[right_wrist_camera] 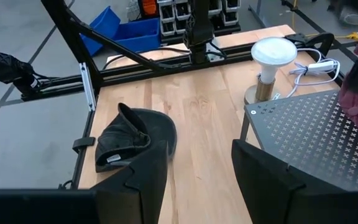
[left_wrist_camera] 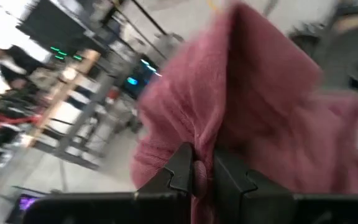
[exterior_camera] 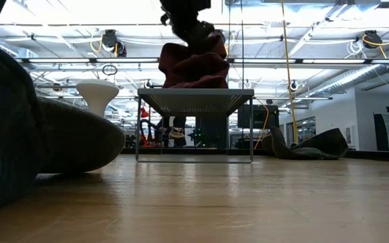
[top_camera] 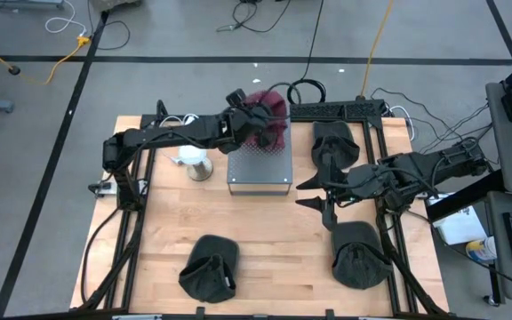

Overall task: Pick & Place hat
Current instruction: Stack the red cap on top of the red cap on the shelf

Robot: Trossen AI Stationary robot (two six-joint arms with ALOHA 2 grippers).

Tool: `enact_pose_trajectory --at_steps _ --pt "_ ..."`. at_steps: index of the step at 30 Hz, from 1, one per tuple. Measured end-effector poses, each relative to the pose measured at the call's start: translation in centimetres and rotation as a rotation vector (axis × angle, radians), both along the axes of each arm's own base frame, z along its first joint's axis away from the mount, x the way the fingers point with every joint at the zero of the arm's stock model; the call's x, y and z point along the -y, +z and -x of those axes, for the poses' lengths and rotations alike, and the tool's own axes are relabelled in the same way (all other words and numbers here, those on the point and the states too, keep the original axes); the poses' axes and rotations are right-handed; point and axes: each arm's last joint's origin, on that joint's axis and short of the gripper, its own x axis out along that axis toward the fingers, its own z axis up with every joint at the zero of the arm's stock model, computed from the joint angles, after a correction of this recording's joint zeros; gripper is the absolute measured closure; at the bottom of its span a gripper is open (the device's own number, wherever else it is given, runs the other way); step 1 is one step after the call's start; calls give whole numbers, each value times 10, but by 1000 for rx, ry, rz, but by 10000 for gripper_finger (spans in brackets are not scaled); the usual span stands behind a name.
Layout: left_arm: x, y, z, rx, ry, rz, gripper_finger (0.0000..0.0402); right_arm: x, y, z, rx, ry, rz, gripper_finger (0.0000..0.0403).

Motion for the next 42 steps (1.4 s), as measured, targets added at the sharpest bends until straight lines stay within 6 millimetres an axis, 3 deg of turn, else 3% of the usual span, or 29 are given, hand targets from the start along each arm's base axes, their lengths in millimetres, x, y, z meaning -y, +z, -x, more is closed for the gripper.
enact_pose_trajectory --at_steps 20,36,42 --pt "9 -68 -27 -121 -28 205 368 0 1 -1 11 -1 -3 232" --pt "11 -62 -24 -108 42 149 170 0 1 -1 8 -1 -2 232" --pt "22 -45 -17 -72 9 148 119 0 0 -1 6 1 5 232"
